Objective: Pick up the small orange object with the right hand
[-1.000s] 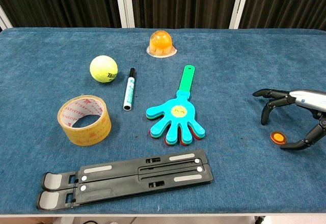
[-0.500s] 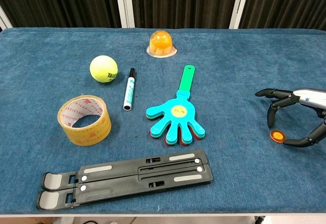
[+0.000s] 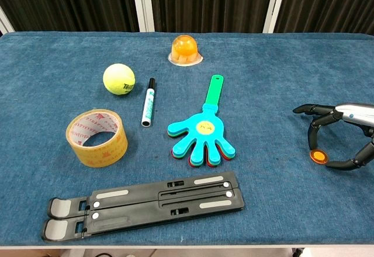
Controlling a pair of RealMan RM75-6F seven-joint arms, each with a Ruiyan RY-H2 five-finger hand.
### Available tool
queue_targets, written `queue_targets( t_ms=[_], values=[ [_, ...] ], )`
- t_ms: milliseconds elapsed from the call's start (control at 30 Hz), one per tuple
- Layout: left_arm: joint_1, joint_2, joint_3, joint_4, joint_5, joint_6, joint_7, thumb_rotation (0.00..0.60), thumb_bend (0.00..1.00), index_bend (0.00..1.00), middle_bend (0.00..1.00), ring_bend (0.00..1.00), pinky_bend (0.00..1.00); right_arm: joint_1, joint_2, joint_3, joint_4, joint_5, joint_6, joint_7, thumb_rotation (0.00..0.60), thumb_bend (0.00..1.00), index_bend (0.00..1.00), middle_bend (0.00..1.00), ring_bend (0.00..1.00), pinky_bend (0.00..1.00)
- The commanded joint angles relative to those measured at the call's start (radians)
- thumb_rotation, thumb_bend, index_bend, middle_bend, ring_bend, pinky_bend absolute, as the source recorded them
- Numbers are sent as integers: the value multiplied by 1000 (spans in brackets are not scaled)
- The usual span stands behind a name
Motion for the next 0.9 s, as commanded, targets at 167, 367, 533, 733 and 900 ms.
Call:
queue_targets(
  t_ms=[167,367,533,733,900],
  values=[
    [0,1,0,-1,-1,-1,-3,600,228,187,28,7,173,7,4,3,-10,7,-8,-15,600,457,544,30,82,65],
    [1,3,-2,-4,-4,-1,-8,600,228,187,28,10,174,10,16,13,-29,10,9,-22,600,496,566,30,93,79],
    [1,2,-1,-3,-1,1,-7,600,228,187,28,10,173,17,44,31,-58,11,32,-24,600,498,572,30,94,82],
    [0,0,1,-3,2,1,0,600,228,186,28,10,173,65,92,87,-127,36,10,-62,600,498,573,30,102,91],
    [2,0,1,-4,4,7,2,600,228,187,28,10,173,155,121,174,-170,106,-89,-83,600,497,575,30,103,94]
  ],
)
